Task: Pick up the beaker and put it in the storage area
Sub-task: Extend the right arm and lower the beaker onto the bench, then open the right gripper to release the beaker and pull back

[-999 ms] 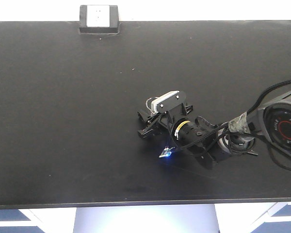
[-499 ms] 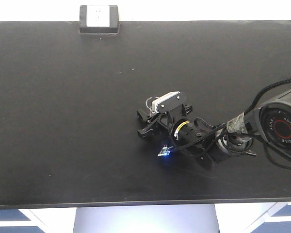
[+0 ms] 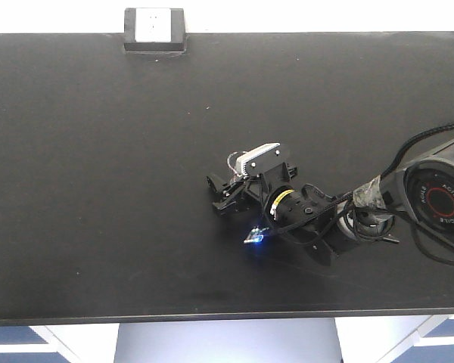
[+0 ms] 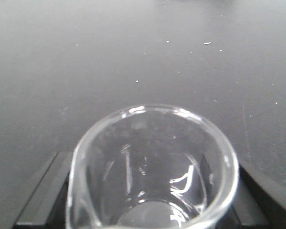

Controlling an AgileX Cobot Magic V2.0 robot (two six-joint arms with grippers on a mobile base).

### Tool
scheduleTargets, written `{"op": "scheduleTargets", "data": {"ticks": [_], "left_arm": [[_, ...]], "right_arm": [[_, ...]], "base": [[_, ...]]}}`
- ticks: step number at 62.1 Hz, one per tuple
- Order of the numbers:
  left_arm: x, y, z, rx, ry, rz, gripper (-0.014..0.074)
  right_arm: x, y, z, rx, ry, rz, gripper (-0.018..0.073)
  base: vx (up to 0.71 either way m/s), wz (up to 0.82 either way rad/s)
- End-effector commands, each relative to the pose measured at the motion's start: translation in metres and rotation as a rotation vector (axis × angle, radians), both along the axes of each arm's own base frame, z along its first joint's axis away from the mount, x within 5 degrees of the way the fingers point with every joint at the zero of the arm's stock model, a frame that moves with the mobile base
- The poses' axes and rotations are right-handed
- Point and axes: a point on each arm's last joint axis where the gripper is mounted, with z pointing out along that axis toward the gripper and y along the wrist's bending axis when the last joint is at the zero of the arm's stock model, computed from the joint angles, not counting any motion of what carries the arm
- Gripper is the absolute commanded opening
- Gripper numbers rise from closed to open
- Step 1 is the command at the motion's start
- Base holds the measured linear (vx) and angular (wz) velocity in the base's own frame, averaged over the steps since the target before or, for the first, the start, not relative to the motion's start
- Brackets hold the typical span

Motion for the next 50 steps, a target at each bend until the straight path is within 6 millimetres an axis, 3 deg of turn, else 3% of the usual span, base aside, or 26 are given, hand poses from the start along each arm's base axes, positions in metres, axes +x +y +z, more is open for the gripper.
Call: {"op": "scheduleTargets", "data": {"ticks": [1,31,50], "left_arm": [[0.000,-0.002,0.001,-0.011,-0.081,-0.019,-0.0008],[0.000,-0.002,0.001,-0.011,-0.081,-0.019,-0.0008],[0.000,-0.002,0.001,-0.011,-0.081,-0.019,-0.0008]], "right_arm": [[0.006,0.001,0.028,0.048,-0.054,-0.008,0.0585],[0.003,-0.002,0.057,-0.015,0.022,-0.024,0.0585],[-0.039,-0.025,0.066,0.038,-0.029,-0.016,0.0585]], "base": [[0.00,0.00],[0.00,0.00],[0.00,0.00]]}}
